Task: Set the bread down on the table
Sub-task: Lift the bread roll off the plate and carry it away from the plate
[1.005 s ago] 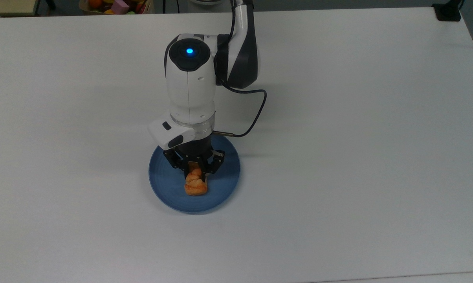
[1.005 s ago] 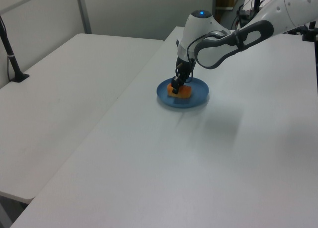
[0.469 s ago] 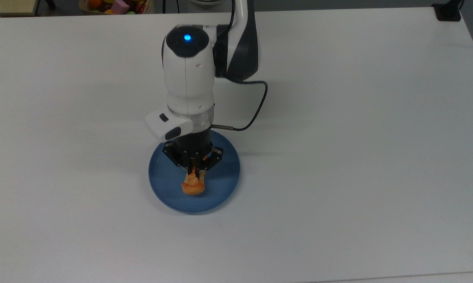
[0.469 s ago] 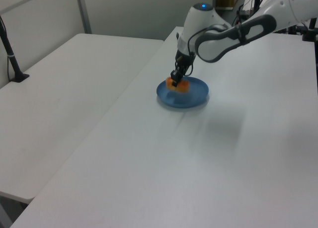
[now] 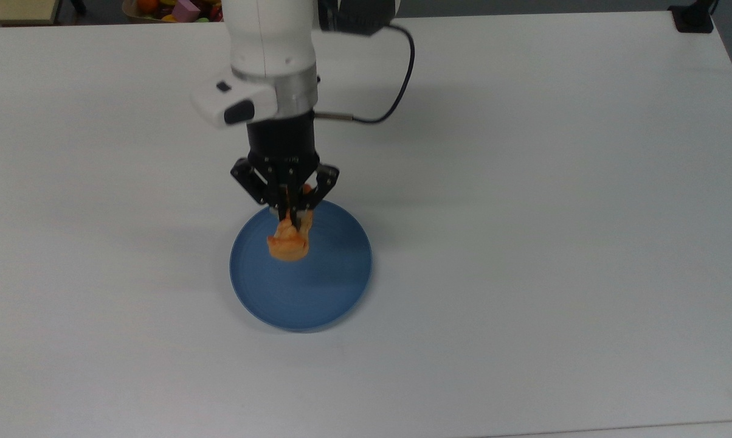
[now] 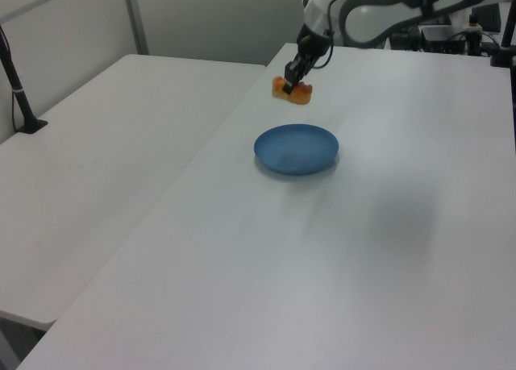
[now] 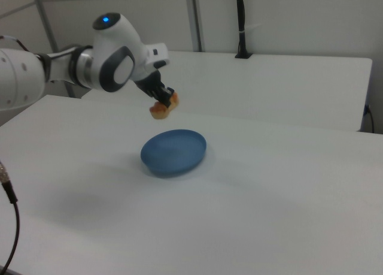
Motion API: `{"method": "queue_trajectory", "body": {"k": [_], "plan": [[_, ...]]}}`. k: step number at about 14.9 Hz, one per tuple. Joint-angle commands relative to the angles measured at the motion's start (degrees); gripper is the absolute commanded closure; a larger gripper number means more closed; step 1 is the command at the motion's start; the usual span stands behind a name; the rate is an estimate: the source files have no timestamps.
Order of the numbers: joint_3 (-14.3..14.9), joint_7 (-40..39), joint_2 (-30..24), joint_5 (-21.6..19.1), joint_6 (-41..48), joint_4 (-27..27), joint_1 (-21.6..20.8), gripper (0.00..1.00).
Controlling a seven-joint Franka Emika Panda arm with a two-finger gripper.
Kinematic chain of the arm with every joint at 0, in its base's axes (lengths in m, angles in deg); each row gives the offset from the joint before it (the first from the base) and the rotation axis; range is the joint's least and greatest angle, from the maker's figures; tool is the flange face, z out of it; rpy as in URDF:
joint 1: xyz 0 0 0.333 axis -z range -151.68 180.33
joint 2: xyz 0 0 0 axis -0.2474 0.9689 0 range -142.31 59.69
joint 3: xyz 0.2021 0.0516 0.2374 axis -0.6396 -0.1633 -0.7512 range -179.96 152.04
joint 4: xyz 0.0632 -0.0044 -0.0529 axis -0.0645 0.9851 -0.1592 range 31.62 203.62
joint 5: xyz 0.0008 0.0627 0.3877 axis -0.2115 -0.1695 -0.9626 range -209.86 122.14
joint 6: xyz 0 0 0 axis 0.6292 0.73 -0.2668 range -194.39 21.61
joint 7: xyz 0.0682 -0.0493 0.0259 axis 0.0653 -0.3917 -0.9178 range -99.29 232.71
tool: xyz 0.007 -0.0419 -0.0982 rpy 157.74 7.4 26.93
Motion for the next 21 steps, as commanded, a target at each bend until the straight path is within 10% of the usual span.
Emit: {"method": "queue_trajectory", "body": {"k": [1,10,21], "plan": [[-3.52,1.28,-11.02,0.2,3.72,8.0,-0.06,1.0],[-16.17,8.66,-17.81,0.89,14.81,8.36,-0.23,0.98],[-27.79,17.63,-12.99,6.87,16.22,12.49,-2.6,0.93]]}}
